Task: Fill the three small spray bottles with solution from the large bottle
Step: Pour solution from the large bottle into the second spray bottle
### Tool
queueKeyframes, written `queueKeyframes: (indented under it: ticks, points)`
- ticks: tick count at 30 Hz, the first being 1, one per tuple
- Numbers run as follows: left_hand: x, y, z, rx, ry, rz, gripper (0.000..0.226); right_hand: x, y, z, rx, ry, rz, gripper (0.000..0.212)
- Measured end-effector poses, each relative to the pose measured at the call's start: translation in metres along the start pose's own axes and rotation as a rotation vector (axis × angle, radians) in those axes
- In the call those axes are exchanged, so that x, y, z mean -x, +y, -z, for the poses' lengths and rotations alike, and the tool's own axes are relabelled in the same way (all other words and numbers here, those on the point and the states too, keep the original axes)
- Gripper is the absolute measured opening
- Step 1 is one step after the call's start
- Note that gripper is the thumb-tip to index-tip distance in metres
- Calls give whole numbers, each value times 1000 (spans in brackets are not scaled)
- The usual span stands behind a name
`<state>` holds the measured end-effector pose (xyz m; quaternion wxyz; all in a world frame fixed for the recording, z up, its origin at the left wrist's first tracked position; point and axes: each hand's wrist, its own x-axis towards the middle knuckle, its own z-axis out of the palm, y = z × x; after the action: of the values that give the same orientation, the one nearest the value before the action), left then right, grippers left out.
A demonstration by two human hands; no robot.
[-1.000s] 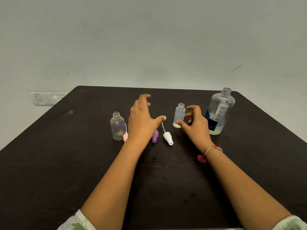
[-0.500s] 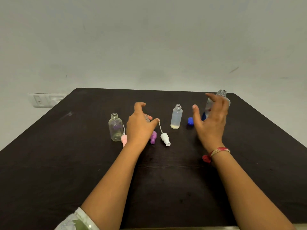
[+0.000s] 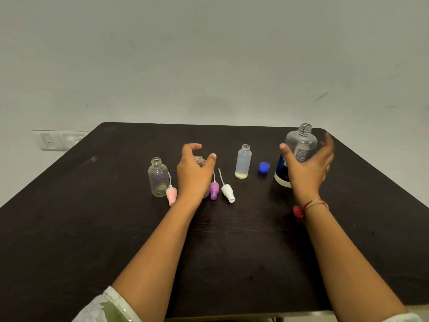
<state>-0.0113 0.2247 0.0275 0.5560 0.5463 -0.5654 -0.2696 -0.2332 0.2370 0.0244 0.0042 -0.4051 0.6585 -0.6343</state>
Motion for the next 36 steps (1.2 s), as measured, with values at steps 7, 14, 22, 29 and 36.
queueKeyframes:
  ticks: [7,14,22,29,36]
  points:
    - [8,6,2,-1,-106,-9,32,2,12,-8,-122,-84,-56,81]
    - [19,3,7,43,-241,-100,20,6,6,-7,-180,30,-32,78]
    - [11,-13,14,9,-344,-233,17,13,-8,-5,-211,-61,158,82]
    - [4,-21,16,90,-432,-254,7,26,-26,-5,-107,-176,381,78]
    - [5,-28,14,98,-531,-263,27,39,-37,-10,-15,-311,492,77]
